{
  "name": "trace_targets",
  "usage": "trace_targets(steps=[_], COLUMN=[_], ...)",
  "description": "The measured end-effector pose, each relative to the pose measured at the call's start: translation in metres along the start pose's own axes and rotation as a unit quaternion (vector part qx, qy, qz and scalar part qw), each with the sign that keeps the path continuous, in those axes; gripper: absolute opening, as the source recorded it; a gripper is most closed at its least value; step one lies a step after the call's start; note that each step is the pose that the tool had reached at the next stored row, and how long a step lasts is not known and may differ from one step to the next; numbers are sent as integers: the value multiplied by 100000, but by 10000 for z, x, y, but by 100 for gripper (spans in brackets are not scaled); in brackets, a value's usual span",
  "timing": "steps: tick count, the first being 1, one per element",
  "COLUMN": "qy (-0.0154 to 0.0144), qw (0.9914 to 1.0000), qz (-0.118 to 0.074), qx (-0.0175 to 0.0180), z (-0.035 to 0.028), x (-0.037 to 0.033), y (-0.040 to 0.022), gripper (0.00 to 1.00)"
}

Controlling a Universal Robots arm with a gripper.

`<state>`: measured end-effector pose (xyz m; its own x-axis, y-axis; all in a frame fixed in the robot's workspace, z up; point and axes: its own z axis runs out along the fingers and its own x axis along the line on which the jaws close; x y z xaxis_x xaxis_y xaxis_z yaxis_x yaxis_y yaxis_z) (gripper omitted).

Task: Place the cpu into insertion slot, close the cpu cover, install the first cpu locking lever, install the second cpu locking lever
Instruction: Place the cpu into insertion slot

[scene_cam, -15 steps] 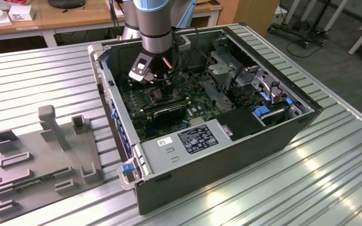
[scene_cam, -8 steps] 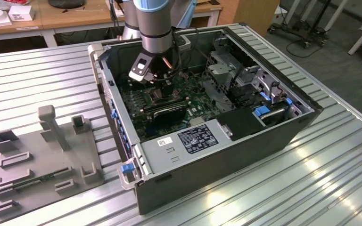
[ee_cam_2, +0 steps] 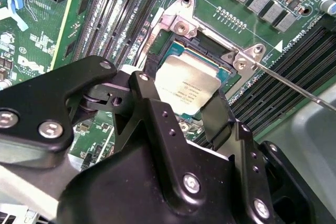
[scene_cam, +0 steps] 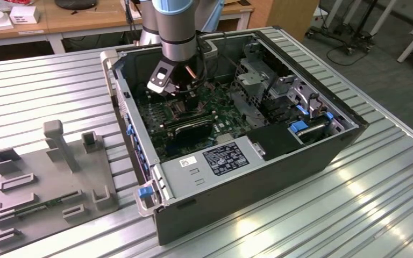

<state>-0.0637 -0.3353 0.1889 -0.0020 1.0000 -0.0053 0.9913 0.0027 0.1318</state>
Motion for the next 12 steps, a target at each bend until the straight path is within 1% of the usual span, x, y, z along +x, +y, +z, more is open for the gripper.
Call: trace_targets(steps=[6,8,12], qy=[1,33,4], qw=[100000,100000,100000], qz=[5,9,6], qx=[-2,-27,0], z=[-2,-11,-37], x=[0,1,0], y=[0,2,5], gripper=[60,60,60])
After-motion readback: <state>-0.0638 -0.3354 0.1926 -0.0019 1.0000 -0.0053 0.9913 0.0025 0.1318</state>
